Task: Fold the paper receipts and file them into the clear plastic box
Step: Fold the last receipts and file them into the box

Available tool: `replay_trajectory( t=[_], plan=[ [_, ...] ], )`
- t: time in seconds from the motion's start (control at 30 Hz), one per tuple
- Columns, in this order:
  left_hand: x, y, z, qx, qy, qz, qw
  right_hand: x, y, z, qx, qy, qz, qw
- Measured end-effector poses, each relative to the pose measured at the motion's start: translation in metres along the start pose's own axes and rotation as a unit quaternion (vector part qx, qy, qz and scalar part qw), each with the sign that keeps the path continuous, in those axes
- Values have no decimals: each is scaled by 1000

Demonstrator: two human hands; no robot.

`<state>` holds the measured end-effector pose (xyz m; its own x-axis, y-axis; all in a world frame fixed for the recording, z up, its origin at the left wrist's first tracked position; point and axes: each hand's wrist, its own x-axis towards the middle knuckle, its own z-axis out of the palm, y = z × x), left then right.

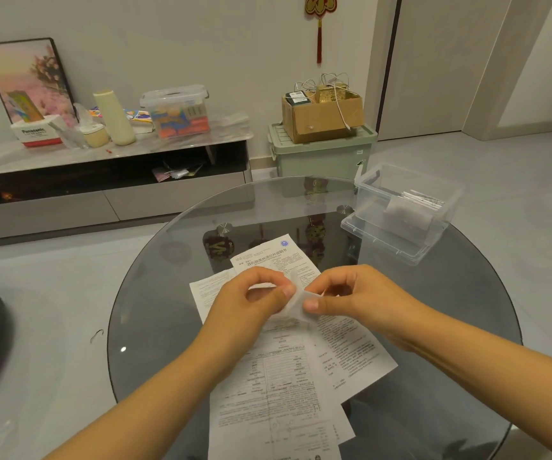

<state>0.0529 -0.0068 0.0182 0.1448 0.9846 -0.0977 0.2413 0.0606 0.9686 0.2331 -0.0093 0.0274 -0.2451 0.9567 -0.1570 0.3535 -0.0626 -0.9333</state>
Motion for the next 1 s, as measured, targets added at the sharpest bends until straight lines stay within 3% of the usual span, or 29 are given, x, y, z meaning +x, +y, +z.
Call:
replay_trajectory(
  t=[0.17, 0.37, 0.5, 0.67, 0.8, 1.0],
  plan=[
    [-1, 6, 4, 3, -42, 28, 999, 2, 1, -5, 10, 62, -45, 997],
    [5, 7, 11, -1, -8, 44, 999, 5, 1, -6, -22, 115, -60, 991],
    [14, 9, 18, 12, 5, 53, 998, 6, -4, -16, -39, 95, -39, 994],
    [20, 17, 35, -40, 6, 19, 999, 9, -2, -23, -75, 175, -52, 980],
    [26, 25, 45, -61, 9, -16, 998, 8, -1, -30, -42, 205, -85, 974],
    [49, 42, 58, 70, 80, 110, 988, 9, -5, -57, 25, 214, -53, 975]
  ],
)
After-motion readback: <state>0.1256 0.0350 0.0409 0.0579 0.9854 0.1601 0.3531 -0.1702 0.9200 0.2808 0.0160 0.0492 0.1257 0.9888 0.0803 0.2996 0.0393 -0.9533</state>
